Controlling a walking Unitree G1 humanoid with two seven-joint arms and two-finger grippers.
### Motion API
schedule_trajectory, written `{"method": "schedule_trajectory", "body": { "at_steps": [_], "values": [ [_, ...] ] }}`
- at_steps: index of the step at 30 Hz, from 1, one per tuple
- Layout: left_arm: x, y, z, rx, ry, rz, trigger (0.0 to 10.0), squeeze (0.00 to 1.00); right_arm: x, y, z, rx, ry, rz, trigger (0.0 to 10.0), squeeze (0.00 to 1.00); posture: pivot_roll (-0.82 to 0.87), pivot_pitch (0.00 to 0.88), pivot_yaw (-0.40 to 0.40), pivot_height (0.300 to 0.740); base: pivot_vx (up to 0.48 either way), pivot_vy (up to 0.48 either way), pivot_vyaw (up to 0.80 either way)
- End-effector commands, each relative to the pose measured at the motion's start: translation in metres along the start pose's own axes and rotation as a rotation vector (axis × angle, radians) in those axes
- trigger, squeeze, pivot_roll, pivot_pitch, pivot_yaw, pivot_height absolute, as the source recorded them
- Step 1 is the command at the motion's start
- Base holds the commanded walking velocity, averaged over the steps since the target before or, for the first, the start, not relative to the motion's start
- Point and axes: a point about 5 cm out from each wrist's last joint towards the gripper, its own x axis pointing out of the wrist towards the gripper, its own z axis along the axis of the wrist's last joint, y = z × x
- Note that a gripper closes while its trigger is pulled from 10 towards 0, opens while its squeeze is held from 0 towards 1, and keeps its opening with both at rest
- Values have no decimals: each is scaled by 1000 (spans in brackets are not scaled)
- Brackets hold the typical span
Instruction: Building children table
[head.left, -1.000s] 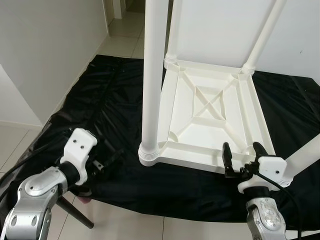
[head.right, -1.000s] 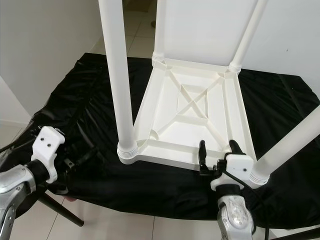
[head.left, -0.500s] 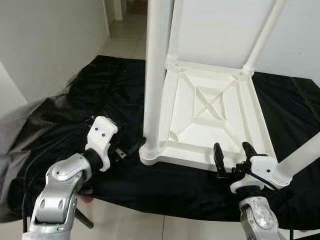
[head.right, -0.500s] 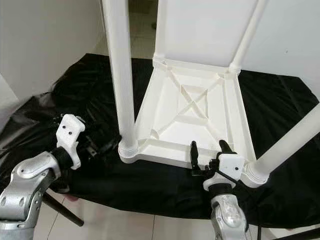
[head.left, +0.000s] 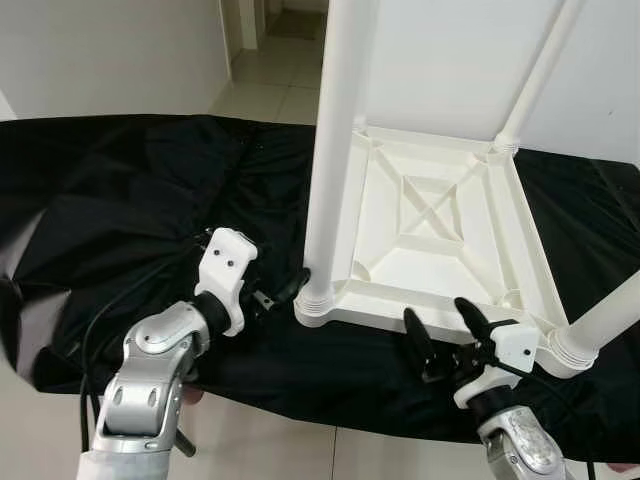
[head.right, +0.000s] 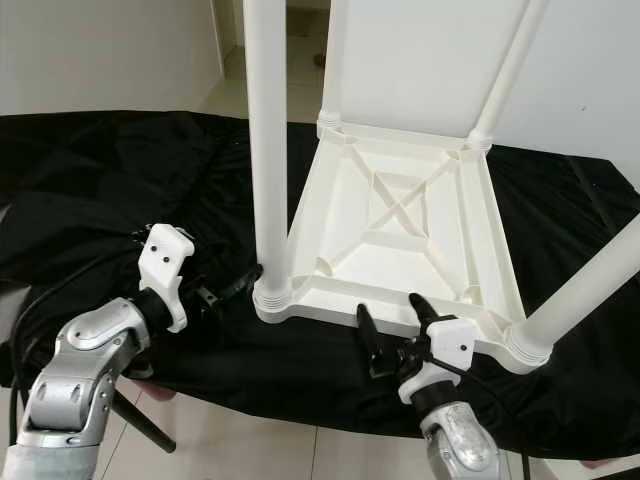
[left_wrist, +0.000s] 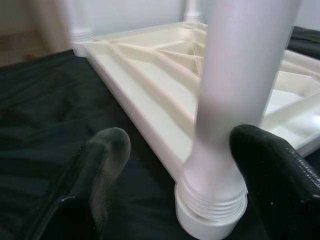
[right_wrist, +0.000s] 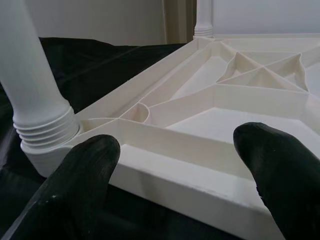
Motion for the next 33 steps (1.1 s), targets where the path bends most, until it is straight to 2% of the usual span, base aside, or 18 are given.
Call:
{"method": "schedule_trajectory", "body": {
  "at_steps": [1, 4, 8, 10, 11, 14, 21, 22, 23, 26, 33],
  "values": [
    [8, -3, 6, 7, -32, 32, 10000, 0, 0, -2, 0, 15, 11, 24, 10000, 0, -26, 69, 36, 740, 0, 0, 0],
    [17, -15, 7, -5, -47, -10, 10000, 0, 4, -6, 2, -1, 7, 46, 10000, 0, -27, 71, 39, 740, 0, 0, 0],
    [20, -22, 8, -14, -52, -35, 10000, 0, 5, -6, 3, -4, 6, 62, 10000, 0, -28, 73, 40, 740, 0, 0, 0],
    [25, -30, 10, -21, -63, -64, 10000, 0, 7, -4, 4, -2, 8, 96, 10000, 0, -29, 81, 44, 740, 0, 0, 0],
    [29, -39, 11, -22, -69, -99, 10000, 0, 9, -5, 5, -3, 10, 111, 10000, 0, -29, 85, 46, 740, 0, 0, 0],
    [29, -40, 8, -14, -57, -107, 10000, 0, 10, -6, 5, -9, 10, 113, 10000, 0, -34, 91, 52, 740, 0, 0, 0],
    [21, -28, -3, 20, -6, -63, 10000, 0, 9, -8, 6, -11, 14, 122, 10000, 0, -36, 96, 57, 740, 0, 0, 0],
    [15, -21, -9, 47, 23, -46, 10000, 0, 8, -9, 6, -15, 17, 120, 10000, 0, -36, 99, 59, 740, 0, 0, 0],
    [15, -21, -9, 47, 23, -46, 10000, 0, 8, -9, 6, -15, 17, 120, 10000, 0, -36, 99, 59, 740, 0, 0, 0],
    [3, -3, -18, 102, 77, 9, 10000, 0, 9, -10, 5, -17, 23, 118, 10000, 0, -28, 102, 55, 740, 0, 0, 0],
    [9, 9, -17, 114, 74, 68, 10000, 0, 13, -8, 6, -15, 20, 135, 10000, 0, -28, 106, 45, 740, 0, 0, 0]
  ]
}}
